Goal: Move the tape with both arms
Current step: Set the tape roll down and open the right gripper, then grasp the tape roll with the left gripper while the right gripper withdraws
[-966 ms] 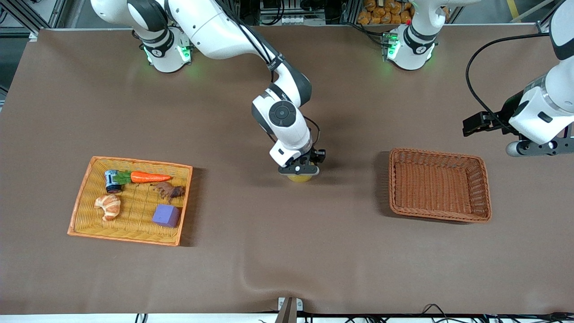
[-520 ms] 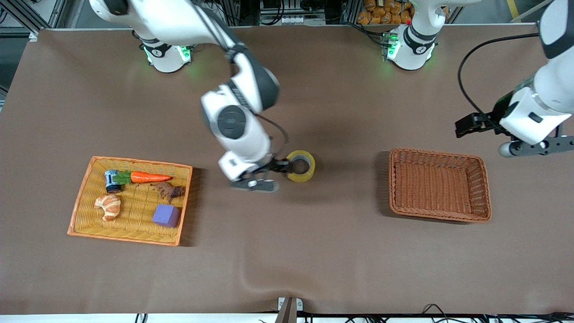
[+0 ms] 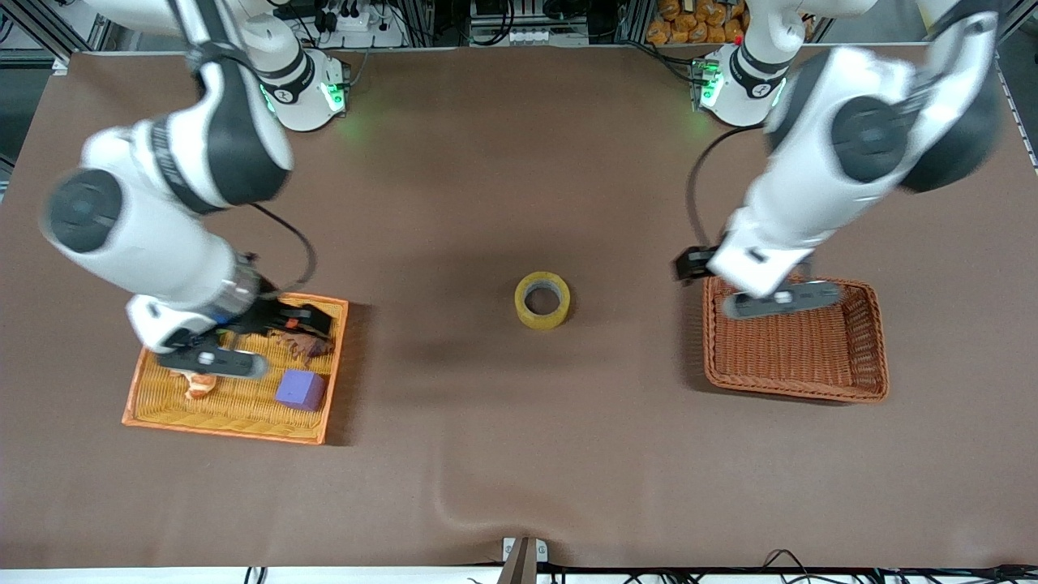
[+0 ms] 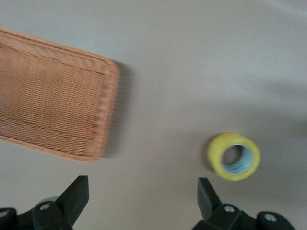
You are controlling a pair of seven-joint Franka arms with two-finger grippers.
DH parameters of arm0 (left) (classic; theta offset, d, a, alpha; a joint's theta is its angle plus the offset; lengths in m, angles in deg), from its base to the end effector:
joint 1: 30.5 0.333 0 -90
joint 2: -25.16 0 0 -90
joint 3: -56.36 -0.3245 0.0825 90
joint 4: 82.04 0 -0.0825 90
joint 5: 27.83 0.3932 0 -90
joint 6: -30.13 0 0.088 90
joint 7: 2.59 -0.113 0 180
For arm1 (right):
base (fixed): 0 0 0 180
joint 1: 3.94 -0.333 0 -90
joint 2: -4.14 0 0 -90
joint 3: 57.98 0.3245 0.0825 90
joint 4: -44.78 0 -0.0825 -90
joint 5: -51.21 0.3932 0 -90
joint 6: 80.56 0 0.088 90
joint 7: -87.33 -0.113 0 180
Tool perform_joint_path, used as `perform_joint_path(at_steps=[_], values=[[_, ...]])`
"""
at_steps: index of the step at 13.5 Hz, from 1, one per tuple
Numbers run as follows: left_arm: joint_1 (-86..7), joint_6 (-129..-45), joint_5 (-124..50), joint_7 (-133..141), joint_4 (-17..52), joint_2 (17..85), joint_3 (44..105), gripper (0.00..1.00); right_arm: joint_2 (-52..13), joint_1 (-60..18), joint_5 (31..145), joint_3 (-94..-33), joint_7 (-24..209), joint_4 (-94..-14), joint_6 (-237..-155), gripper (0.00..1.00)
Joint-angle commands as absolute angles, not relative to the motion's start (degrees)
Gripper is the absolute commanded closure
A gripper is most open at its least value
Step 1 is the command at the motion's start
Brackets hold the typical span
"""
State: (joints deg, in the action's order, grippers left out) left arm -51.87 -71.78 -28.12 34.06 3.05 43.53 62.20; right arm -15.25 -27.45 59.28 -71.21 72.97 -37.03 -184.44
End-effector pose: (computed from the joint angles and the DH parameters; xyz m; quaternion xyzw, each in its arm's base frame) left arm 0.5967 -0.2978 0.4893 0.9961 0.0852 -0.0206 0.0090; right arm 0.6617 0.1553 0.5126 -0.9982 0.0432 -0.0206 0.0362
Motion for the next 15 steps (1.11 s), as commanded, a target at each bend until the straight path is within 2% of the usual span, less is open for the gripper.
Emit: perform_joint_path(at_steps=[1,4,7,9,11,13,15], values=[[-57.73,-75.59,-28.36,42.64,2.34,48.18,61.54,0.0,-3.0,-21.19,57.89,-70.11,84.56,-49.95,-185.32,0.0],[-61.07,-82.08,-29.15,44.33,2.6,54.5,63.03,0.0,0.0,-14.33,56.58,-70.29,90.57,-50.32,-182.07,0.0],[-64.51,-85.26,-28.27,48.38,3.3,58.64,63.04,0.0,0.98,-11.42,53.41,-70.29,92.87,-51.28,-180.85,0.0],[-64.87,-90.07,-28.27,48.38,6.89,59.79,63.04,0.0,0.98,-10.27,53.32,-70.29,92.43,-51.73,-180.58,0.0],[-64.87,-98.32,-28.18,48.3,12.51,59.88,63.04,0.0,1.68,-10.1,53.23,-70.29,92.95,-51.73,-178.92,0.0],[-64.87,-100.47,-28.18,48.21,14.46,59.97,63.04,0.0,1.86,-10.18,53.23,-70.11,93.39,-51.73,-178.03,0.0],[-64.87,-100.47,-28.18,48.21,14.38,60.58,63.12,0.06,2.12,-10.01,53.14,-70.29,98.54,-51.29,-178.11,0.0]])
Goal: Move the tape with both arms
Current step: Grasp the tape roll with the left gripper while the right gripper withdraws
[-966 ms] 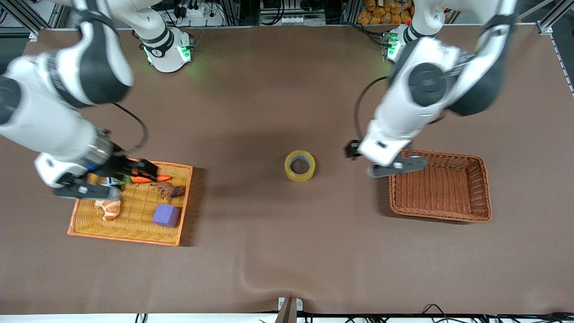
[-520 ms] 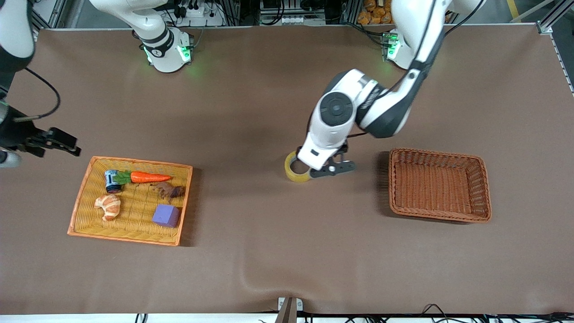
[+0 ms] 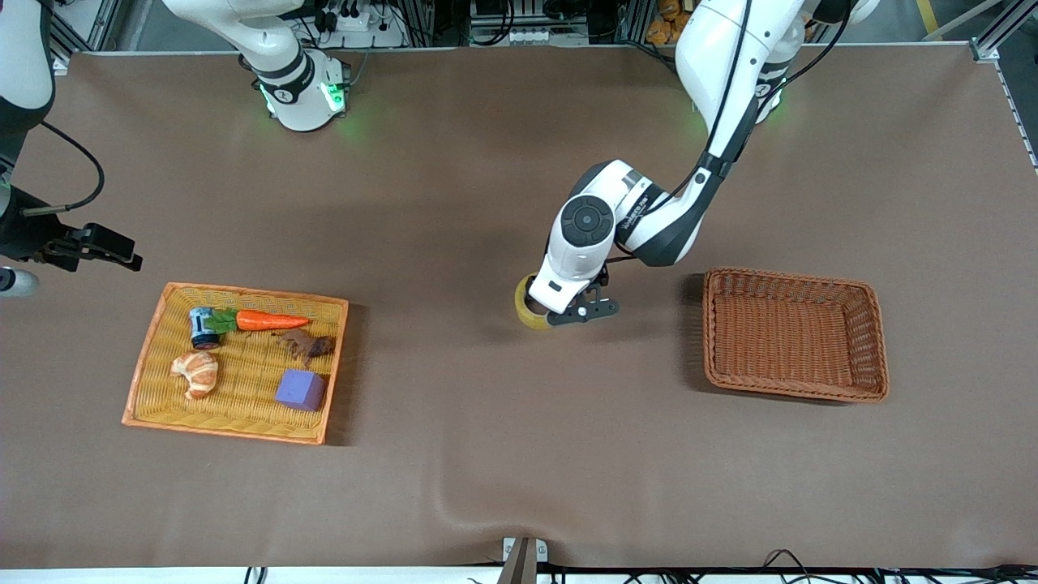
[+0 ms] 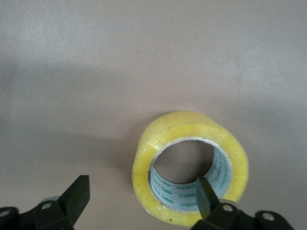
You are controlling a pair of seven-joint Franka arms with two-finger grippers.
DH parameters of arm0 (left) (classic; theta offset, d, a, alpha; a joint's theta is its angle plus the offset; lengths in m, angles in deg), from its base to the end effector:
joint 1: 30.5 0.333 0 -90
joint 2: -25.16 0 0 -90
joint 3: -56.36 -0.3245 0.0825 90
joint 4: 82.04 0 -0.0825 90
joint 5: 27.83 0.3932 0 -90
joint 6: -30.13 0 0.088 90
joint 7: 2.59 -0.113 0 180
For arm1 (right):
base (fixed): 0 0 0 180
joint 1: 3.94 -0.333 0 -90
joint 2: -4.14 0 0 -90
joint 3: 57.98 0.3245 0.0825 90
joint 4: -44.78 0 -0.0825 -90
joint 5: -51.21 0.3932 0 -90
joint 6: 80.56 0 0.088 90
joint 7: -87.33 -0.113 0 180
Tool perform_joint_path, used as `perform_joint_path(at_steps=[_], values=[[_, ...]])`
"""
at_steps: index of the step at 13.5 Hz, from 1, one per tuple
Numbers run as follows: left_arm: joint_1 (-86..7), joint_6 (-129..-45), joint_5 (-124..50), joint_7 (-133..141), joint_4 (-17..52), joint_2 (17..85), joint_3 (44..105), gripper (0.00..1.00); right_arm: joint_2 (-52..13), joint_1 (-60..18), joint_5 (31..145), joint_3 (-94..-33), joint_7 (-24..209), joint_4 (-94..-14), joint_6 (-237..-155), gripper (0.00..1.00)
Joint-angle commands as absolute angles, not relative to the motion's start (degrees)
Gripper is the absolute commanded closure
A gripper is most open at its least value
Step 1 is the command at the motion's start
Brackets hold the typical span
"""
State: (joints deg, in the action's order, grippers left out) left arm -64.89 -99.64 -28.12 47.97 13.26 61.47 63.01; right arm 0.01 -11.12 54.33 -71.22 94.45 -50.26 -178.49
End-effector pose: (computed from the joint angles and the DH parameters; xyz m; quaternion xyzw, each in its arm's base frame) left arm 0.5275 -0.4480 0.2329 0.9947 0.0952 -0.0359 0.0153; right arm 0.5898 -0.0531 0.5558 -0.9998 -0.0054 0.0076 0.0197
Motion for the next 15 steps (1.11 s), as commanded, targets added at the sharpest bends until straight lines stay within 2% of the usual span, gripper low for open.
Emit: perform_joint_path(at_steps=[1,2,6,9,11,14,15], values=[[-64.87,-100.47,-28.18,48.38,14.47,60.76,63.13,0.09,2.21,-9.75,53.06,-70.38,99.62,-50.94,-178.03,0.0],[-64.87,-100.47,-28.18,48.47,14.55,60.85,63.13,0.15,2.47,-9.14,53.14,-70.29,99.55,-50.76,-177.76,0.0],[-64.87,-100.47,-28.18,48.47,14.56,62.51,63.13,0.29,2.91,-8.87,52.97,-70.38,98.41,-48.31,-173.64,0.0],[-64.87,-100.47,-28.27,48.56,14.03,63.22,63.13,0.33,2.91,-8.95,52.97,-70.2,94.73,-45.93,-170.21,0.0],[-64.87,-100.56,-28.27,48.65,13.68,63.83,63.13,0.43,2.74,-8.87,52.88,-70.29,93.66,-45.14,-169.68,0.0],[-64.95,-101.0,-28.45,48.91,13.68,64.36,63.13,0.69,2.56,-8.78,52.97,-70.38,93.31,-44.34,-168.02,0.0],[-64.95,-101.0,-28.53,49.0,13.68,64.36,63.13,0.74,2.48,-8.78,52.97,-70.38,93.31,-44.26,-167.83,0.0]])
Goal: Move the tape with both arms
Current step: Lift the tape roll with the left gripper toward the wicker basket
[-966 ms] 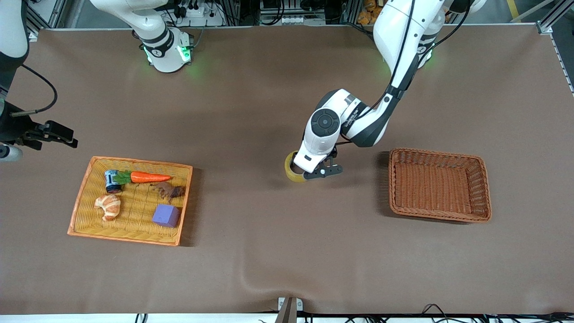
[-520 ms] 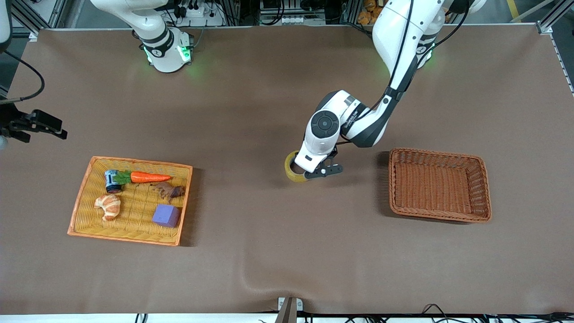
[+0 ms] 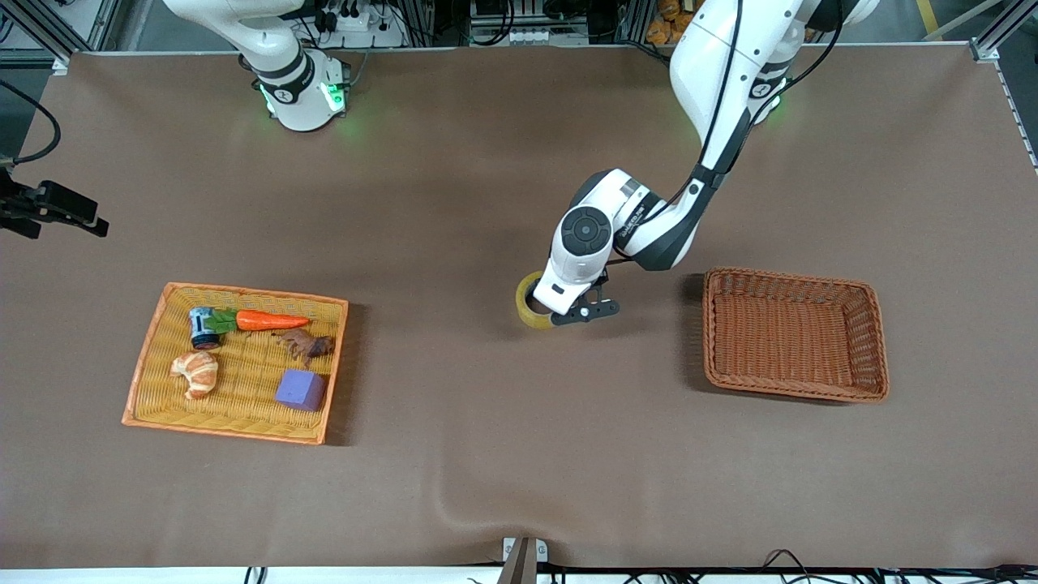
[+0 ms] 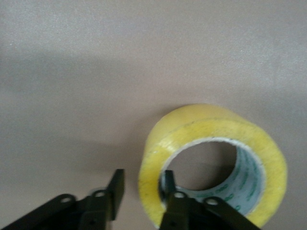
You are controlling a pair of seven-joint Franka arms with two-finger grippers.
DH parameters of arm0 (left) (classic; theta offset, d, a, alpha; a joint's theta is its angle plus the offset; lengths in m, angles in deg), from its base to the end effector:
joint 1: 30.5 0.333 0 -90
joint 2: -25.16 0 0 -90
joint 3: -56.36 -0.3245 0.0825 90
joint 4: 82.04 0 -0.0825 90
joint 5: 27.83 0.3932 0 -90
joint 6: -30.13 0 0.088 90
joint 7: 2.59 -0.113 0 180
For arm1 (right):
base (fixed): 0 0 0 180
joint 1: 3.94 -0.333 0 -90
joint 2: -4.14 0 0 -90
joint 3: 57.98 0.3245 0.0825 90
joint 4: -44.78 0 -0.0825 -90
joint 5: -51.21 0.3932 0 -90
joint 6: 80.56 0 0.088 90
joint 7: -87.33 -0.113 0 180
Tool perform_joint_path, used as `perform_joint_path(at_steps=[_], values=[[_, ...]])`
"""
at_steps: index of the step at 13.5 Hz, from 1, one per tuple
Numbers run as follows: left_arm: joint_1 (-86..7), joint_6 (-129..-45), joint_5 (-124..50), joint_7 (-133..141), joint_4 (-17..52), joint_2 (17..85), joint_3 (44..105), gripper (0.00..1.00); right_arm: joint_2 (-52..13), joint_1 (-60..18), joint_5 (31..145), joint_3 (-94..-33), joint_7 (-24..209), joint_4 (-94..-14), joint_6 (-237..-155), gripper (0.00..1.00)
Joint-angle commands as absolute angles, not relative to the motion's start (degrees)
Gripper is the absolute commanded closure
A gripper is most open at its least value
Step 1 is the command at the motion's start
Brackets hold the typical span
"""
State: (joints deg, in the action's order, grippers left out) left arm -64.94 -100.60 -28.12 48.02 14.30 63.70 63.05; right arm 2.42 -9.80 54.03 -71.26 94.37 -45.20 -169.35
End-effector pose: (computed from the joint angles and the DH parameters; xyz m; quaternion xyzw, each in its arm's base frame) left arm 0.5198 -0.4440 0.2000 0.9941 0.0956 -0.0514 0.0024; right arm 0.5658 -0.0660 0.6089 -0.9995 0.0034 0.0221 0.0241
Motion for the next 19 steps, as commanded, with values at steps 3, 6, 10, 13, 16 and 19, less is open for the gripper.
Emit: perform_joint_path(at_steps=[3,6,10,13,16,19], values=[[-64.87,-101.0,-28.36,48.74,13.68,63.93,63.13,1.0,1.25,-8.6,52.79,-70.2,93.48,-42.16,-168.18,0.0],[-62.25,-97.25,-28.18,46.9,15.16,57.19,62.95,1.0,0.72,-8.43,52.18,-70.11,93.83,-41.44,-167.83,0.0],[-52.76,-90.29,-28.27,37.95,15.26,48.56,63.21,1.0,0.8,-8.78,49.19,-70.11,94.19,-41.18,-167.74,0.0],[-44.5,-89.39,-28.18,24.1,18.05,44.78,63.13,1.0,0.72,-8.51,49.28,-70.11,94.27,-40.83,-167.83,0.0],[-35.8,-89.13,-28.27,8.18,20.61,43.18,63.3,1.0,0.63,-8.87,49.19,-70.11,94.1,-40.83,-167.83,0.0],[-27.71,-90.79,-28.36,-4.39,23.07,44.32,63.3,1.0,0.72,-8.25,49.71,-70.2,94.1,-40.74,-167.83,0.0]])
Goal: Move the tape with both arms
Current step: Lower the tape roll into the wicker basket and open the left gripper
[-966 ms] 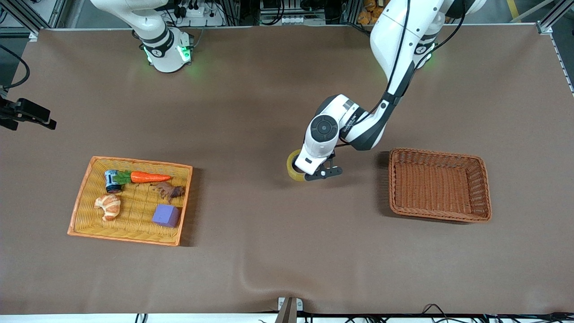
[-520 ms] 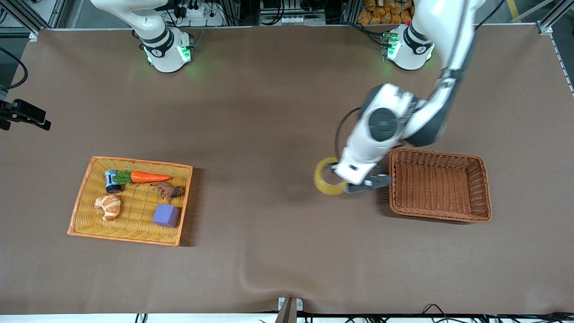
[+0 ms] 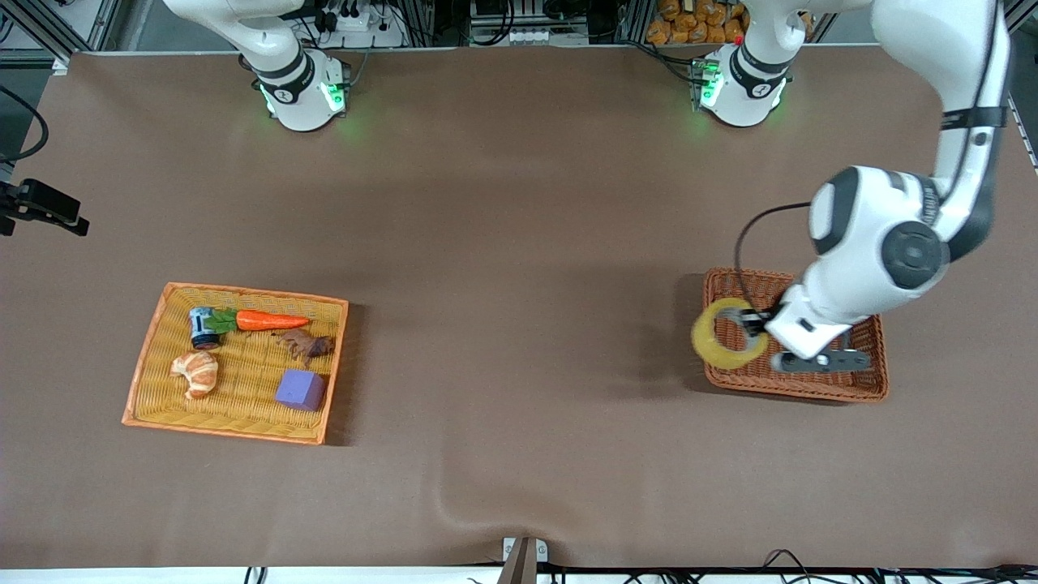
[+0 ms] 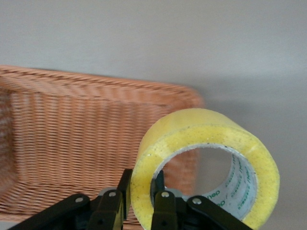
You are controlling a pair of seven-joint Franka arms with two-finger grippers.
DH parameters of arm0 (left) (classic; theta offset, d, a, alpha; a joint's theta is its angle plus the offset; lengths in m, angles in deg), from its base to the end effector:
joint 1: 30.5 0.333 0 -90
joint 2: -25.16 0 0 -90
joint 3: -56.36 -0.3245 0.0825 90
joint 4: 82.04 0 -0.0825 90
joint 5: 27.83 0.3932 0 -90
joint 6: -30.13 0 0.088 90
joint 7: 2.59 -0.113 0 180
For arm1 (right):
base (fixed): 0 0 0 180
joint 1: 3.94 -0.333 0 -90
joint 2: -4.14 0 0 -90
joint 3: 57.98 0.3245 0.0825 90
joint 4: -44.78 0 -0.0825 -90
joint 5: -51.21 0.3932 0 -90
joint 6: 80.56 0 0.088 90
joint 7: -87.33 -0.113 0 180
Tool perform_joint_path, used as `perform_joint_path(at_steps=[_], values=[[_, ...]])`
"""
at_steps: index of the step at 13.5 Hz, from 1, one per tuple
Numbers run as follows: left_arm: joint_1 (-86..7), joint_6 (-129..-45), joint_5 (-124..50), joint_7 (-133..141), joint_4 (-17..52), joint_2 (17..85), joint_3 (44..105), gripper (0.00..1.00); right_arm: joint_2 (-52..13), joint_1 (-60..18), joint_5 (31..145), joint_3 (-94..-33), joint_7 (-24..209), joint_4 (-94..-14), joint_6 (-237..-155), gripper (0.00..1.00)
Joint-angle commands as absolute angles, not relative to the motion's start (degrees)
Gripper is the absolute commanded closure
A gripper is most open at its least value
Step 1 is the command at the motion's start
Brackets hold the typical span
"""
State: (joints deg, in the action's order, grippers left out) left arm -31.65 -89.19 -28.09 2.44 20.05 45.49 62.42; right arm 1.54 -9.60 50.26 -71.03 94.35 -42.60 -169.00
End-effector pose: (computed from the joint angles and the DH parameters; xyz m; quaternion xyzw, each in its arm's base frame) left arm 0.6434 -0.0767 0.3510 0.9993 -0.0151 -0.0281 0.0175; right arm 0.5703 -0.0728 0.6214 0.9998 -0.0033 -0.0144 0.0117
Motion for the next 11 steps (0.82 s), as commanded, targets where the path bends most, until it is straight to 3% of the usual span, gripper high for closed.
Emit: perform_joint_path(at_steps=[1,4,5,6,7,8,11], values=[[-25.43,-91.76,-28.45,-7.83,24.38,45.46,63.3,1.0,0.72,-8.16,49.98,-70.2,94.1,-40.74,-167.83,0.0],[-20.85,-97.03,-28.71,-14.78,27.64,47.92,63.3,1.0,0.72,-7.99,49.98,-70.2,93.84,-40.65,-167.83,0.0],[-19.62,-98.35,-28.62,-15.5,27.39,49.67,63.3,0.92,0.72,-7.9,49.98,-70.2,93.83,-40.65,-167.83,0.0],[-19.34,-99.49,-28.62,-15.51,27.21,50.99,63.3,0.74,0.72,-7.9,49.98,-70.2,93.83,-40.65,-167.83,0.0],[-19.43,-100.2,-28.62,-15.51,27.12,51.87,63.3,0.47,0.72,-7.99,49.98,-70.2,93.92,-40.65,-167.83,0.0],[-19.34,-100.21,-28.62,-15.69,26.95,51.88,63.3,0.0,0.72,-7.99,49.98,-70.2,93.84,-40.65,-167.83,0.0],[-19.77,-98.55,-28.36,-16.57,23.53,50.84,63.39,0.0,0.72,-7.9,49.98,-70.2,93.83,-40.65,-167.83,0.0]])
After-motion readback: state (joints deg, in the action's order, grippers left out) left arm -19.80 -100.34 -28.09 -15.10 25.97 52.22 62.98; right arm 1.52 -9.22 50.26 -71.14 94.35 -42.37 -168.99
